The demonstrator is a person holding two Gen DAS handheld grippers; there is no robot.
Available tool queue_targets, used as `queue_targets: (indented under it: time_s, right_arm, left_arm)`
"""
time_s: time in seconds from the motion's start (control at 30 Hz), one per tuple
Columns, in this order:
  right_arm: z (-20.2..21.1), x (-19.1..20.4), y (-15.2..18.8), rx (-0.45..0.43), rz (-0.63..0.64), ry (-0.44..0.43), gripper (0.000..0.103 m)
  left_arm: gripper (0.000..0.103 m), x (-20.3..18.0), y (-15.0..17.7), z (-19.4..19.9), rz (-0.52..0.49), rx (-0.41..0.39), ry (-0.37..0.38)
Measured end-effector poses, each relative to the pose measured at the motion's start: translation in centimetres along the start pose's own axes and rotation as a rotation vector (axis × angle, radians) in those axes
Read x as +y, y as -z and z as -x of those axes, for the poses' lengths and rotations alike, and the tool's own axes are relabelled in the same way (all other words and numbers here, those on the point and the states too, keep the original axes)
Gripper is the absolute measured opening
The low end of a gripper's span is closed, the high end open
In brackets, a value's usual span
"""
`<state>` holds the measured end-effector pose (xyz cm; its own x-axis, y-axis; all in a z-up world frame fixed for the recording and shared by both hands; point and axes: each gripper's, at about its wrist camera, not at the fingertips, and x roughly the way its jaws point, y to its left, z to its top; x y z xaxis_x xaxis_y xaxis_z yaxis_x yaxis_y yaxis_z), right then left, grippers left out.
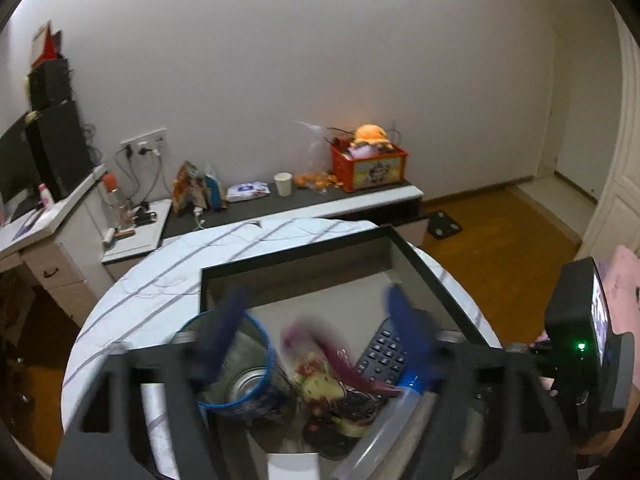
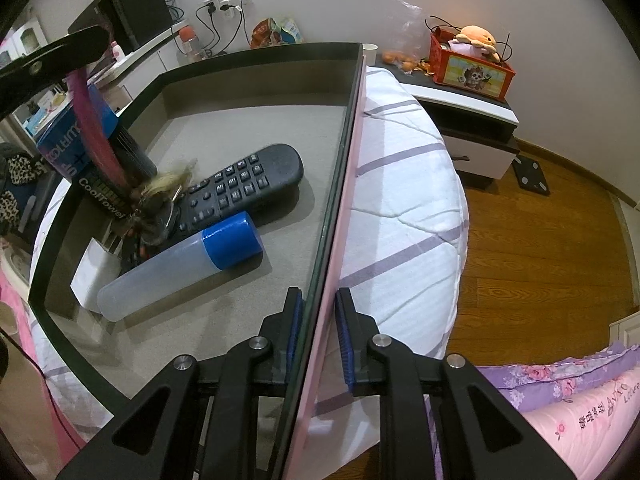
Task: Organize rigid objects
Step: 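Lower the keys into the tray and open the left gripper, then move the left gripper over the black hair clip on the bed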
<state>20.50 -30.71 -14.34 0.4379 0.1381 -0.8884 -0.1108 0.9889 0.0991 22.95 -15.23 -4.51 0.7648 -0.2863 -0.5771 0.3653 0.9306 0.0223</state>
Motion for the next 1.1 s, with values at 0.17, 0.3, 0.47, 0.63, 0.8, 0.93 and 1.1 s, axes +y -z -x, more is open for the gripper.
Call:
queue_targets:
  time_s: [0.17, 0.3, 0.47, 0.63, 0.8, 0.93, 1.1]
  right_arm:
    - [0.0, -0.1, -0.1, 0.004, -0.012, -0.005, 0.019]
    - [-0.1, -0.3, -0.2, 0.004, -0.023, -0.008, 0.019]
    - [-0.2, -0.1, -0.2, 0.005, -0.028, 0.003, 0.019]
    - [-0.1, 0.0, -0.2, 0.005, -0.034, 0.012, 0.019]
    - [-0.1, 0.4, -0.2, 0.004, -0.030, 0.032, 0.019]
    - [0.1, 0.9, -0.1, 0.012, -0.012, 0.068, 0.017]
    - [0.4, 1.3, 0.2, 0.026, 0.005, 0.092, 0.016]
  left_arm:
    - [0.087, 1.2, 0.3, 1.4, 0.044, -0.001, 0.013]
    - [0.090, 2.5, 1.2, 4.1, 0.057, -0.021, 0.052]
    - [0.094, 5.0, 3.0, 7.8, 0.075, -0.051, 0.049]
    - [0.095, 8.1, 5.1, 10.1, 0.103, -0.054, 0.002]
    - [0.096, 12.1, 7.7, 10.8, 0.152, -0.011, -0.072]
    - [0.096, 13.7, 10.0, 10.4, 0.166, 0.046, -0.110]
    - [0.096, 14.0, 12.9, 8.9, 0.138, 0.136, -0.123]
